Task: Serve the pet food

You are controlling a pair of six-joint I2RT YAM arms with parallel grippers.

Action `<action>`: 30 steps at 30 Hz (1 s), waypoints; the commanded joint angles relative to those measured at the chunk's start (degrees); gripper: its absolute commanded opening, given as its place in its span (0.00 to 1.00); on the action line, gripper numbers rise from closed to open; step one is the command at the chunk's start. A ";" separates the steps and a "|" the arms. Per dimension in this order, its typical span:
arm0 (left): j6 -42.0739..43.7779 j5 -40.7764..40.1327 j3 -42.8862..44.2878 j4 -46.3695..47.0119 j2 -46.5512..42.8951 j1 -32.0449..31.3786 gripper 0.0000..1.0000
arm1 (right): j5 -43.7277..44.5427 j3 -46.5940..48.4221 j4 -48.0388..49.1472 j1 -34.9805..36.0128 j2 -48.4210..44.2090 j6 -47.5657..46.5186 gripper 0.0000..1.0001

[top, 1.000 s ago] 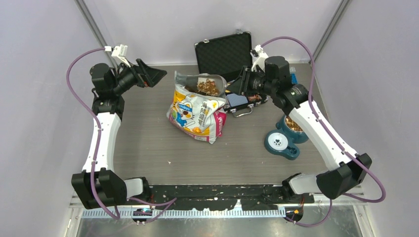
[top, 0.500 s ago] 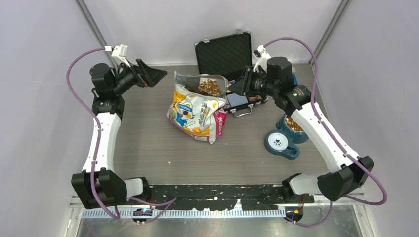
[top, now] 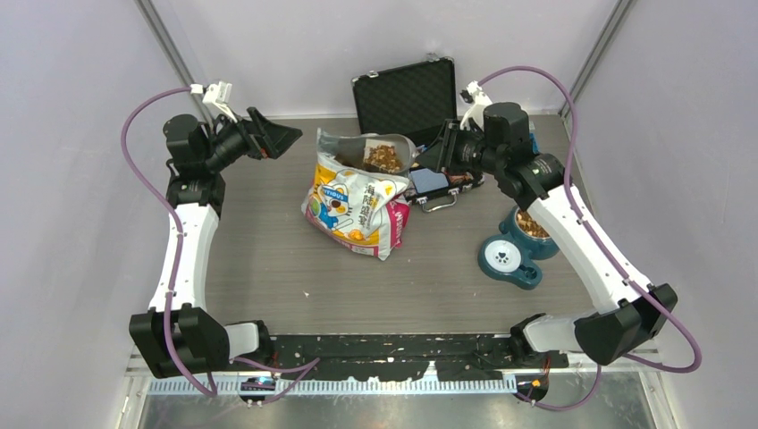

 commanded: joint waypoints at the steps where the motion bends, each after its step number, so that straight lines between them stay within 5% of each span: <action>1: 0.46 -0.03 2.45 0.34 0.01 0.27 0.99 | 3.12 -0.53 6.88 -0.26 -3.43 -0.64 0.05; 5: 1.39 -0.37 2.50 0.06 -0.17 0.31 0.99 | 5.06 3.32 -0.07 -0.25 -1.65 -2.21 0.05; 11: 1.16 -0.40 2.22 0.06 -0.36 0.31 0.99 | -3.37 -1.90 6.26 -3.52 -4.87 4.89 0.05; 30: 0.11 0.73 1.46 1.50 -0.18 0.31 0.99 | -11.30 -7.89 18.55 -6.60 -5.87 16.51 0.05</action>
